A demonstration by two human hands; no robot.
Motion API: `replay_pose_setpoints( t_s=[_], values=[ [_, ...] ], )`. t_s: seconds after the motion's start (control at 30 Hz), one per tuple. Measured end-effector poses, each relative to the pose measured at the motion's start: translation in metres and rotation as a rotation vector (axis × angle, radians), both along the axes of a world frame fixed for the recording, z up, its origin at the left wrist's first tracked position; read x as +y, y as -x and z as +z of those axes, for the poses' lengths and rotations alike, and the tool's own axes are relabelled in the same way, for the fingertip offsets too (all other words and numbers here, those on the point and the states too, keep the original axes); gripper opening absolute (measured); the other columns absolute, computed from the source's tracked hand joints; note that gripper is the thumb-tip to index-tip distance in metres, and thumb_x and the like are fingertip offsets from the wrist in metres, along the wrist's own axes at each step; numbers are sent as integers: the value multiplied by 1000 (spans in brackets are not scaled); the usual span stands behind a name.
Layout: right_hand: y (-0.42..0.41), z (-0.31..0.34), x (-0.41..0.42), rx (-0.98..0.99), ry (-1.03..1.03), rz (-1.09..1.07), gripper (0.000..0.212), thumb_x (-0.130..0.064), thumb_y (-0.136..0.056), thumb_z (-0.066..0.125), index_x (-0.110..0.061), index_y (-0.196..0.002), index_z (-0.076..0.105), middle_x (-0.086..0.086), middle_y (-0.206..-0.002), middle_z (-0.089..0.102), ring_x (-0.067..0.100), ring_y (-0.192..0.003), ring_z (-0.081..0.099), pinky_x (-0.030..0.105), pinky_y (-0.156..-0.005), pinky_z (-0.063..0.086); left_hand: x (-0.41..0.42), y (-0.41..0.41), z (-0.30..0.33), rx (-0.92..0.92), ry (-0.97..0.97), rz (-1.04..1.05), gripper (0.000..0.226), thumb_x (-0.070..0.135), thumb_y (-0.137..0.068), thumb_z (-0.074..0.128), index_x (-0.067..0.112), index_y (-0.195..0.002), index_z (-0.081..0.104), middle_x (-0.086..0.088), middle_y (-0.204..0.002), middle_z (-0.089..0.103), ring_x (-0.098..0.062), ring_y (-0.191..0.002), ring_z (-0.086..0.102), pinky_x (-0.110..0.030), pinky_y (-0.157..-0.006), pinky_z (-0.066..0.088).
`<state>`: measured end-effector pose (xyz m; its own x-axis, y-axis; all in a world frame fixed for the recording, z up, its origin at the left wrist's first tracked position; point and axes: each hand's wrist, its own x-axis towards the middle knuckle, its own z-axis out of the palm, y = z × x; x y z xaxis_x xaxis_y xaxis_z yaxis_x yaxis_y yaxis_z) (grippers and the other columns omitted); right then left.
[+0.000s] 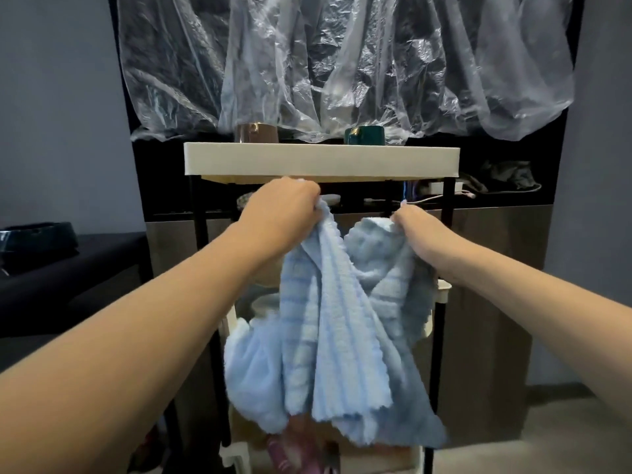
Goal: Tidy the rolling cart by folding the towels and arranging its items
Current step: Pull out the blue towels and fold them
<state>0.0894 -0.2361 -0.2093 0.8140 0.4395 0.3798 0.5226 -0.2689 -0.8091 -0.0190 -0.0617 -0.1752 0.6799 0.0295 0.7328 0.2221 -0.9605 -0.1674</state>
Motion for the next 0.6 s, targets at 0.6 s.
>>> replay_pose_setpoints(
  t_s=[0.6],
  values=[
    [-32, -41, -14, -58, 228, -50, 32, -12, -82, 49, -16, -50, 45, 0, -52, 41, 18, -46, 36, 24, -45, 29, -4, -28, -89, 752, -42, -377, 17, 33, -80, 62, 26, -96, 63, 8, -96, 56, -17, -95, 51, -36, -84, 46]
  ],
)
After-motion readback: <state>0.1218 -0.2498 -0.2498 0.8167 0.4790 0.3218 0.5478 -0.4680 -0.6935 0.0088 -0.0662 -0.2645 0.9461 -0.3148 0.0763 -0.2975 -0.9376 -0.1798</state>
